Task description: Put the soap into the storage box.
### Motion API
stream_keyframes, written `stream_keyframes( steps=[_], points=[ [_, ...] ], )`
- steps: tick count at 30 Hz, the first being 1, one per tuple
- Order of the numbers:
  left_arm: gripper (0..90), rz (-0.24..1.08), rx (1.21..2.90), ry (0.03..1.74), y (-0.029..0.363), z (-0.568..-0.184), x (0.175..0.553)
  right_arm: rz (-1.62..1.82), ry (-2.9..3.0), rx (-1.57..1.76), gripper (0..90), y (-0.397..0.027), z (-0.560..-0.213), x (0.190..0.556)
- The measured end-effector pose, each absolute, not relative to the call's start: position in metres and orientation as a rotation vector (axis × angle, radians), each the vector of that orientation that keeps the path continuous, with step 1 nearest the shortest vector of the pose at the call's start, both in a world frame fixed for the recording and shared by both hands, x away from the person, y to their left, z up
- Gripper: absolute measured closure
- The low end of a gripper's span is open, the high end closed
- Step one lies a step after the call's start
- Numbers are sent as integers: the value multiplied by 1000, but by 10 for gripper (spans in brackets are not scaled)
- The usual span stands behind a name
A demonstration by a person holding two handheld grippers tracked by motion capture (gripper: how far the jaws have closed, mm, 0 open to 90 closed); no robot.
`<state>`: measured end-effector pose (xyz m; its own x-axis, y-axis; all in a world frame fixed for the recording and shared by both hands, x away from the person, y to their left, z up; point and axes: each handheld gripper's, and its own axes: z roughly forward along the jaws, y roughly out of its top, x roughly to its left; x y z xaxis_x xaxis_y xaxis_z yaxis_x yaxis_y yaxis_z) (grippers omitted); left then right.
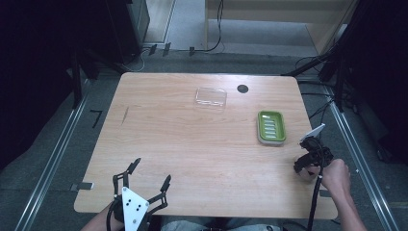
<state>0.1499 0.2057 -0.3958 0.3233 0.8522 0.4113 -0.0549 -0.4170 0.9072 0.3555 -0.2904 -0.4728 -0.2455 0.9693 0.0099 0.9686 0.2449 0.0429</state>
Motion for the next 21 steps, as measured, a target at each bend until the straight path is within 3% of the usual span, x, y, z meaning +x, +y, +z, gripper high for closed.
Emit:
stream_keyframes(
  steps=[21],
  points=[
    [138,1238,1671,725,205,-396,150,61,2491,1898,327,-293,-468,355]
  ],
)
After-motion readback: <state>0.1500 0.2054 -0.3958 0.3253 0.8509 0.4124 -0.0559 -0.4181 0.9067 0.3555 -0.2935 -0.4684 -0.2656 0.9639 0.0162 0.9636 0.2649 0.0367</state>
